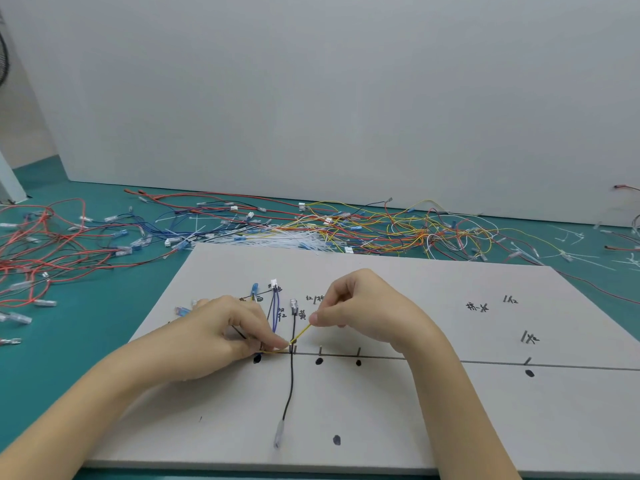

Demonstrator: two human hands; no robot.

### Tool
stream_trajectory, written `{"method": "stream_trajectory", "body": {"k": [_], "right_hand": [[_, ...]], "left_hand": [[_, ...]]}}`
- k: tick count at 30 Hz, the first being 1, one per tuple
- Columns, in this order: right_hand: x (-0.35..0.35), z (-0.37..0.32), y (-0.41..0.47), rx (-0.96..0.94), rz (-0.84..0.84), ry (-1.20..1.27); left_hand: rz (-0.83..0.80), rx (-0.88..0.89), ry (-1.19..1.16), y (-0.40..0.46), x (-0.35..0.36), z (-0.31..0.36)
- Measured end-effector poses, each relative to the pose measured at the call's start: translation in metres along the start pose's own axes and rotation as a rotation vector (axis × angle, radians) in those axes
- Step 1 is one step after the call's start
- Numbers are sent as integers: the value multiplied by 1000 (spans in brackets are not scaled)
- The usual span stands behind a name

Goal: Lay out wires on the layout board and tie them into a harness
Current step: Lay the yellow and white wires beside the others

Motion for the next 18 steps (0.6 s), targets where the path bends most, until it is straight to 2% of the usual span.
{"method": "stream_trajectory", "body": {"k": [2, 10, 14, 18], "right_hand": [[1, -1, 0, -5, 0, 36], [-3, -14, -4, -15, -7, 342], [-4, -18, -5, -2, -50, 511], [-1, -17, -6, 8, -43, 470]], "left_hand": [[6, 2, 48, -1, 2, 0], [10, -92, -173, -2, 5, -6], [37, -68, -225, -2, 3, -5], [39, -4, -193, -6, 6, 1]]}}
Point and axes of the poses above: each hand's wrist, its own y-axis towards the middle knuckle, its own x-axis out of the palm, z = x × y, the point moved 7 cm from there along y, towards the middle knuckle, and after that the axes turned 11 degrees about z, right-handed, at the moved point
